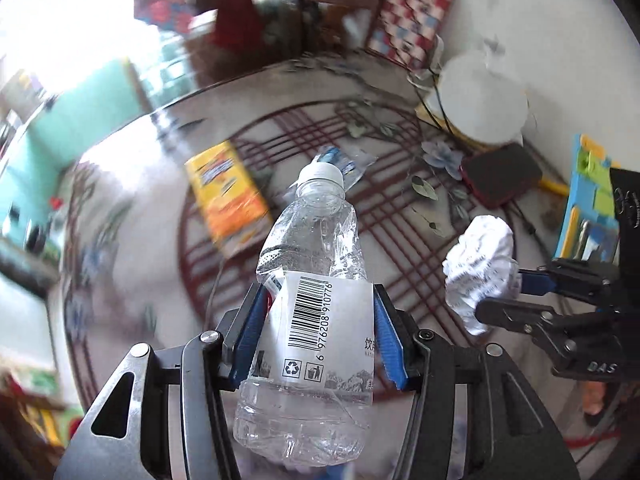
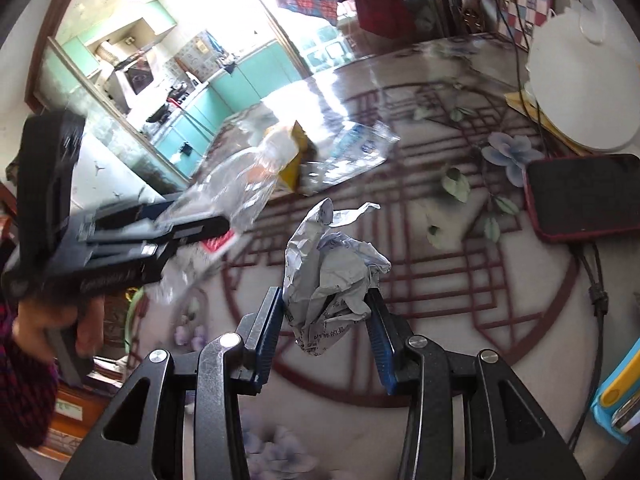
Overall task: Collect trash
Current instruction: 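Carry the bottle and foil over the red bucket and open both tools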
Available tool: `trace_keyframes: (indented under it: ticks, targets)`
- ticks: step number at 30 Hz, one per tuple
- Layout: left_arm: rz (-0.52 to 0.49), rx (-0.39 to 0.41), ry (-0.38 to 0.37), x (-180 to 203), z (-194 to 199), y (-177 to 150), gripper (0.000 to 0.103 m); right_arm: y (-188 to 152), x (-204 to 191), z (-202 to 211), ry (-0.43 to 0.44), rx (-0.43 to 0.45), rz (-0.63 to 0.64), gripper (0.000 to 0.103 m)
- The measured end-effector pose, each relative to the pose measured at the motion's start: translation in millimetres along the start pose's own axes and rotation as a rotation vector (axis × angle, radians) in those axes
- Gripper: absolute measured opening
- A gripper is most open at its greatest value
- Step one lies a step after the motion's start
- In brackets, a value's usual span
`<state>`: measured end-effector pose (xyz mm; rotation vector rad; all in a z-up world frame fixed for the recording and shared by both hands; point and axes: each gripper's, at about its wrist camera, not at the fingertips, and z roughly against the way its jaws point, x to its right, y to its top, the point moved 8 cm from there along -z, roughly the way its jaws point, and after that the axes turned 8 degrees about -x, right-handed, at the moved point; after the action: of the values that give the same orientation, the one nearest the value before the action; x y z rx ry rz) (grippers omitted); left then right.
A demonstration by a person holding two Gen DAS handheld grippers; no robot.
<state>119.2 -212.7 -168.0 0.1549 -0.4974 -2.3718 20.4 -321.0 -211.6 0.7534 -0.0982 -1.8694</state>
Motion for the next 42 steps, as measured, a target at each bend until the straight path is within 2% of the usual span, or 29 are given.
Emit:
trace_keyframes:
  ticks: [5,9,16,23,33,42]
  targets:
    - [0.170,-0.009,0.007,-25,13,-38,0.051,-1,-29,-4,-0.037,-0.024,0.055,0.039]
    - [0.249,-0.008,0.017,-42,25,-66,0.051,-2,-51,-7,-0.034,-0.030,0.072,0.039]
    - [0.339,0.013,0.027,-71,39,-96,0.051,-4,-93,-9,-0.054,-0.023,0.144,0.039]
    - [0.365,0.048,0.031,-98,56,-118,0.051,-9,-132,-17,-0.051,-0.023,0.181,0.039]
    - [0.405,0.038,0.009,-145,64,-157,0.051,-24,-180,-34,-0.068,-0.027,0.184,0.039]
    - [0.410,0.048,0.010,-186,72,-179,0.051,-36,-226,-53,-0.082,-0.033,0.201,0.040]
